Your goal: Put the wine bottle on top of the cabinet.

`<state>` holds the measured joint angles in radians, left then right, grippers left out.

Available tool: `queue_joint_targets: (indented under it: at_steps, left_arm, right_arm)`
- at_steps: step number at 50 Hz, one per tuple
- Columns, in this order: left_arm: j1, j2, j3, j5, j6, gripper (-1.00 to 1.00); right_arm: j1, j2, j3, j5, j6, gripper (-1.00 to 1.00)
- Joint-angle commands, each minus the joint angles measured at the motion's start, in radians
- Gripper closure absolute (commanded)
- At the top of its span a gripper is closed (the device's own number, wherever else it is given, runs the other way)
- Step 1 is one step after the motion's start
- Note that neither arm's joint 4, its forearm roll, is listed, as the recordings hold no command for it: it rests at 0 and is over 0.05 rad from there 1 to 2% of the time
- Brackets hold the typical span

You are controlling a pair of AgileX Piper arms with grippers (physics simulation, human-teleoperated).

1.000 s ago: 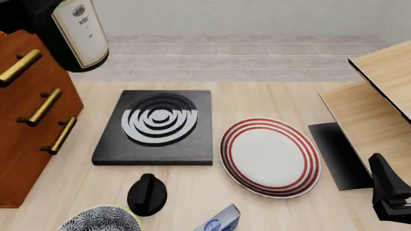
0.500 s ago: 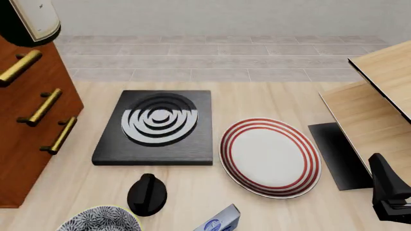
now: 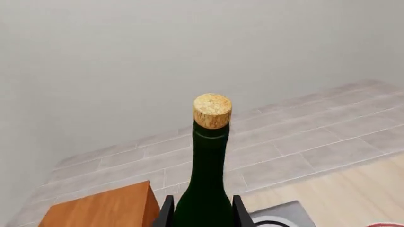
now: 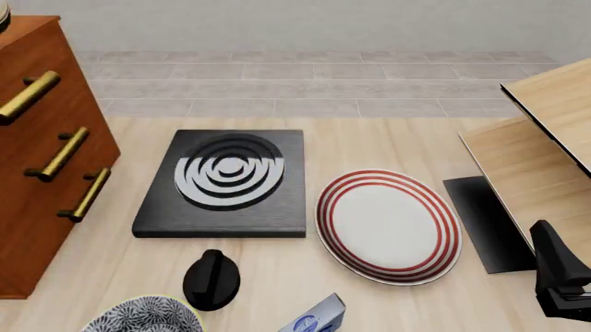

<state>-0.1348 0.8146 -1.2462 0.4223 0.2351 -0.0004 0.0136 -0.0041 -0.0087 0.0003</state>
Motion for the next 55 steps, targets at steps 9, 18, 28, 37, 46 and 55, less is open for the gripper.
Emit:
queue_joint_targets:
  at_steps: [9,18,28,37,46,55]
  left_arm:
    - [0.145,0.011,-0.054,0.019,-0.001,1.00]
    - [0.180,0.026,-0.075,0.016,0.010,1.00]
    - [0.228,0.047,-0.045,-0.019,-0.002,1.00]
    - [0.285,0.069,-0.038,-0.040,-0.018,1.00]
    - [0.317,0.093,-0.036,-0.061,-0.016,1.00]
    - [0.354,0.139,-0.026,-0.110,-0.005,1.00]
  right_arm:
    - [0.000,0.000,0.000,0.000,0.000,-1.00]
    - [0.000,0.000,0.000,0.000,0.000,-1.00]
    - [0.000,0.000,0.000,0.000,0.000,-1.00]
    - [0.000,0.000,0.000,0.000,0.000,-1.00]
    - [0.000,0.000,0.000,0.000,0.000,-1.00]
    - [0.000,0.000,0.000,0.000,0.000,-1.00]
